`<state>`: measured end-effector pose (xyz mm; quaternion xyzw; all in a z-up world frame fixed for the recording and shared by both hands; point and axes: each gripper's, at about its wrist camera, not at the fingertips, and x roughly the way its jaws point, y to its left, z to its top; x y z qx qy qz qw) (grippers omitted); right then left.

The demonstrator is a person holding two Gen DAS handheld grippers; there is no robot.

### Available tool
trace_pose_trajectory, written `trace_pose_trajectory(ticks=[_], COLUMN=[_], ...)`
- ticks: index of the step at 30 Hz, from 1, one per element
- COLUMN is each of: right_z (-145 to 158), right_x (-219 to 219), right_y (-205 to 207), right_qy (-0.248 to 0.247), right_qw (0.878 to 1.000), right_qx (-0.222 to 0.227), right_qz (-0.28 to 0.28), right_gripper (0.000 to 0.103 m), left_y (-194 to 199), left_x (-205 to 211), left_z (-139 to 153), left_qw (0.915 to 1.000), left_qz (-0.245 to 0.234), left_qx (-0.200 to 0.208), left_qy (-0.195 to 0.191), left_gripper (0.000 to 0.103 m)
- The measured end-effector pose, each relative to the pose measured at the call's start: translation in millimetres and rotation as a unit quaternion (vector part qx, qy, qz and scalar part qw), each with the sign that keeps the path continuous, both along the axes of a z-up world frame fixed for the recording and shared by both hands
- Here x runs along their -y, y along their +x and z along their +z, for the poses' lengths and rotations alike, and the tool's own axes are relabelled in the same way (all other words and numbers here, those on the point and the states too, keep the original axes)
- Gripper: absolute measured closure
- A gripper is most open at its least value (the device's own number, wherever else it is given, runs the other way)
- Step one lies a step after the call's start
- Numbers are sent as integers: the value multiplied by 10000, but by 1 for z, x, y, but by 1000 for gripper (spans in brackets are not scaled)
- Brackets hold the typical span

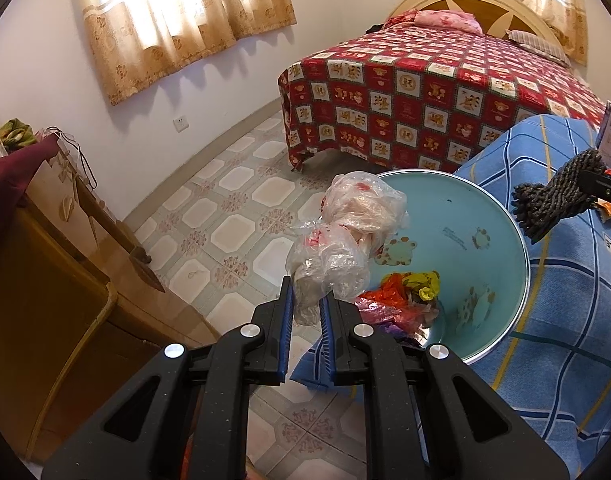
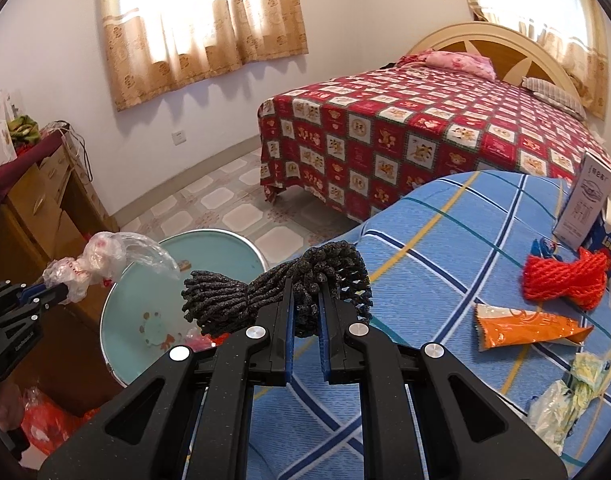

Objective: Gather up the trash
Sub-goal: 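Carry the clear plastic bag and black rope over the blue bin and release both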

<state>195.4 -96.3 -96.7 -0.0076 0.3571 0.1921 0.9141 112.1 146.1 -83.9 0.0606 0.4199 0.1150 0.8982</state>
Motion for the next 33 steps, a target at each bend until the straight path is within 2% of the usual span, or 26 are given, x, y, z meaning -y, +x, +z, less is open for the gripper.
trace_pose_trajectory(ticks=[26, 27, 29, 30, 31, 32, 33], right_z=[-4, -4, -5, -6, -6, -7, -8], right_x=[-29, -30, -33, -33, -33, -34, -35], right_y=[-1, -1, -2, -2, -3, -4, -4], right_qy=[-12, 5, 52, 75, 109, 126, 140], right_qw=[9992, 9991, 9988, 9988, 9988, 9988, 9987], right_qx=[-87, -85, -92, -65, -30, -34, -49], right_qz=[388, 404, 473, 480, 468, 475, 484], right_gripper=[90, 88, 76, 57, 41, 39, 39], left_y=[-1, -1, -2, -2, -3, -4, -4], left_x=[11, 12, 15, 17, 16, 17, 18], left_z=[-1, -1, -1, -1, 0, 0, 1], left_qw=[9999, 9999, 9998, 9998, 9998, 9998, 9998], left_qz=[-87, -104, -148, -149, -157, -167, -174], left_qx=[-20, -15, 0, -2, 11, 53, 69], left_qy=[-77, -81, -90, -111, -124, -97, -68], left_gripper=[87, 87, 84, 78, 62, 52, 51])
